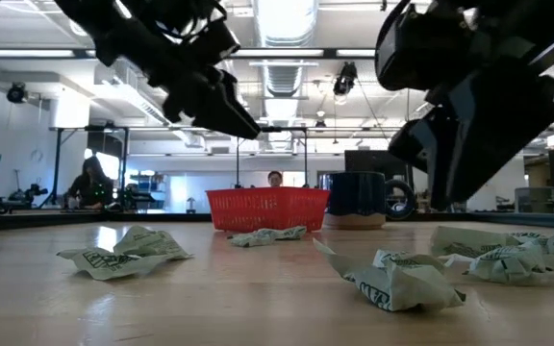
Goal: Pick and place items into bin
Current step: Put the stevia packet into the bin
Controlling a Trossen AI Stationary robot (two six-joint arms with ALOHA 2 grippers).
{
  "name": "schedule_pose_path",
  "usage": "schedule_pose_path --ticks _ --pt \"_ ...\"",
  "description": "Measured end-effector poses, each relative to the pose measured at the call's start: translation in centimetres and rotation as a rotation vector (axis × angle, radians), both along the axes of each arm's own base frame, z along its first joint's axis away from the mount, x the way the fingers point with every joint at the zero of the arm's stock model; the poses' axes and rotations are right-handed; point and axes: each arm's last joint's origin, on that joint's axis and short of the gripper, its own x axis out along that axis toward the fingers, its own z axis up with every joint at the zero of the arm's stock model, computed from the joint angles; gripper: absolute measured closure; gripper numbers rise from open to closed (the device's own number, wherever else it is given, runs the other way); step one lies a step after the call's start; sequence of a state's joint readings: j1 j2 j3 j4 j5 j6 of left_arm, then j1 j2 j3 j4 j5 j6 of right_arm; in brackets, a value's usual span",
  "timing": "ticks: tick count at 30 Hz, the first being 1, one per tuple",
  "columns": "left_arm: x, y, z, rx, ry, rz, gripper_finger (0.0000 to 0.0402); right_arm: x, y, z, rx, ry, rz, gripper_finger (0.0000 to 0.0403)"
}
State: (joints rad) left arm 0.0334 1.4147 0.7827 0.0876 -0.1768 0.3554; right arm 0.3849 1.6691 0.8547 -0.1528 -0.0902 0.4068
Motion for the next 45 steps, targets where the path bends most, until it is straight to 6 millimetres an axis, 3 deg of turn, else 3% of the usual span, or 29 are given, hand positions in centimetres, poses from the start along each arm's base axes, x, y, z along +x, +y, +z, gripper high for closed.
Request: schedule_pose_path --ticks 5,12,22,33,38,45 --pt "-0.6 -0.7 0.4 -0.031 0.009 -0.005 0.0244 -0.6 1.3 0.0 -0.009 0.000 -0.002 0.0315" --pt "-0.6 -1.2 0.3 -0.039 0.019 -0.015 0.0244 -1.3 2.6 -0.1 -0.154 -0.061 -0.054 0.0296" --pt "-0.6 -1.9 0.3 -0.052 0.015 -0.027 0.0244 -1.3 3.1 0.0 -0.173 -0.100 -0.067 0.0271" --pt "-1.0 -2.3 -0.1 -0.072 0.066 -0.028 0.0244 -1.0 3.3 -2.5 -0.204 -0.038 -0.063 0.0274" --pt "-1.2 -2.4 -0.1 -0.096 0.081 -0.016 0.0244 -1.0 3.2 -2.5 -0.220 -0.036 -0.059 0.0301" --pt "-1.8 -2.8 -0.3 -0.116 0.135 -0.014 0.0244 -1.0 3.1 -2.4 -0.278 -0.054 -0.022 0.0385"
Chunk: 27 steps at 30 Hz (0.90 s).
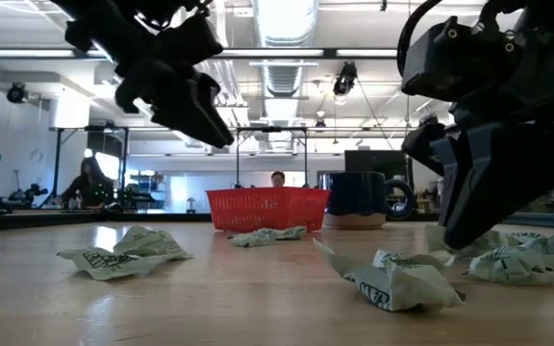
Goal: Pick and place items into bin
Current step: Put the stevia packet into the bin
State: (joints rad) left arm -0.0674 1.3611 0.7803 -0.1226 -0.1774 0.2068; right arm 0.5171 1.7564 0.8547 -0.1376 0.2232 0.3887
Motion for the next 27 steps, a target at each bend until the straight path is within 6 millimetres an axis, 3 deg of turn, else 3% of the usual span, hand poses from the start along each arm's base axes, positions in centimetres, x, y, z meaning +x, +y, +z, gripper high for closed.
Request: schedule_pose_path --ticks 9,17,27 --pt "-1.8 -0.9 0.8 -0.066 0.062 0.029 0.0244 0.6 -0.8 1.7 -0.235 -0.143 -0.042 0.0394" --pt "-2.7 -2.6 1.0 -0.148 0.089 -0.012 0.0244 2.8 -3.3 3.6 -0.579 -0.294 -0.196 0.0394" --pt "-2.8 -5.4 -0.5 -0.258 0.191 -0.131 0.0244 6.6 -9.4 5.4 -0.521 -0.423 -0.184 0.0394"
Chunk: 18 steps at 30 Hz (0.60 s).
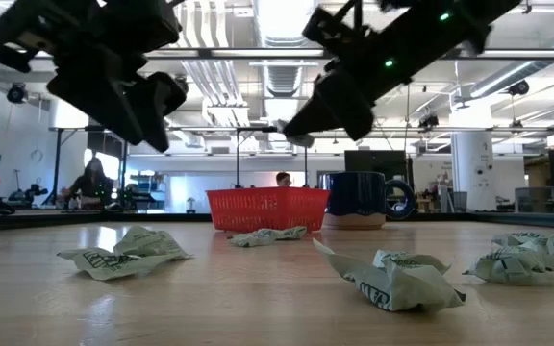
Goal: Pick and place items into bin
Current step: Put the stevia packet into the bin
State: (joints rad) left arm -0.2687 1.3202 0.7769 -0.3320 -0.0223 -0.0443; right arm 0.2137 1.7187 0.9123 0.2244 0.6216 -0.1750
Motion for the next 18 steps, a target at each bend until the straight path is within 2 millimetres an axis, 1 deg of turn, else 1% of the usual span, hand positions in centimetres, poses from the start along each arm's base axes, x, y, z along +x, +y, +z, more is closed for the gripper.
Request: schedule_pose_path --ticks 5,10,14,18 --pt "-0.3 -1.3 -1.2 -0.011 0.053 -0.029 0.0244 0.7 -3.6 0.0 0.091 -0.009 0.007 0.0394" --pt "-0.7 -2.1 -2.0 -0.031 0.077 -0.027 0.0244 0.8 -6.3 0.0 0.176 -0.025 -0.021 0.0394" --pt "-0.8 -2.4 -2.1 -0.034 0.073 -0.036 0.0244 0.8 -7.7 -0.1 0.215 -0.044 -0.068 0.0394" --pt "-0.8 -2.4 -2.1 -0.038 0.058 -0.037 0.0244 0.7 -8.2 -0.1 0.228 -0.049 -0.084 0.0390"
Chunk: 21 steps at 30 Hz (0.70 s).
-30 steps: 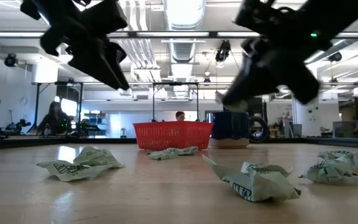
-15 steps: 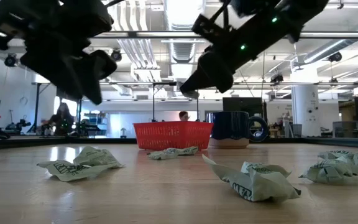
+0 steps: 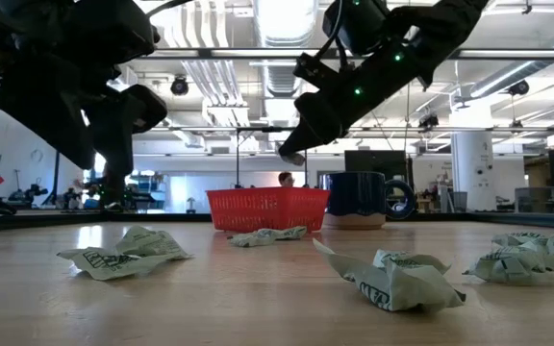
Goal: Pick and place items into bin
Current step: Put the stevia packet into the bin
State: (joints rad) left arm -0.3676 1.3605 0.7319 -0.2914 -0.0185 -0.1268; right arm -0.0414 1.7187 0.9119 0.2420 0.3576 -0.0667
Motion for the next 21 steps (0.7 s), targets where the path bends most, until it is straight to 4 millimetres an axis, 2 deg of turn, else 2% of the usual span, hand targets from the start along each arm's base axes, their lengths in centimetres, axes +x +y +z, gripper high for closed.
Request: schedule_pose_path --ticks 7,12,17,21 --pt "0.1 0.0 0.1 -0.003 -0.010 -0.001 0.0244 0.0 0.1 0.0 -0.015 0.010 0.016 0.0336" --pt "0.5 -0.2 0.2 -0.029 -0.084 -0.005 0.0244 0.0 0.4 0.0 -0.012 0.010 0.036 0.0298" --pt "1.1 -1.1 -0.2 -0.073 -0.163 -0.068 0.0244 0.1 1.8 0.0 0.027 0.023 0.204 0.0285" --pt "1.8 -1.8 -1.0 -0.082 -0.193 -0.091 0.0244 -0.1 3.1 -0.3 0.033 0.060 0.262 0.0287"
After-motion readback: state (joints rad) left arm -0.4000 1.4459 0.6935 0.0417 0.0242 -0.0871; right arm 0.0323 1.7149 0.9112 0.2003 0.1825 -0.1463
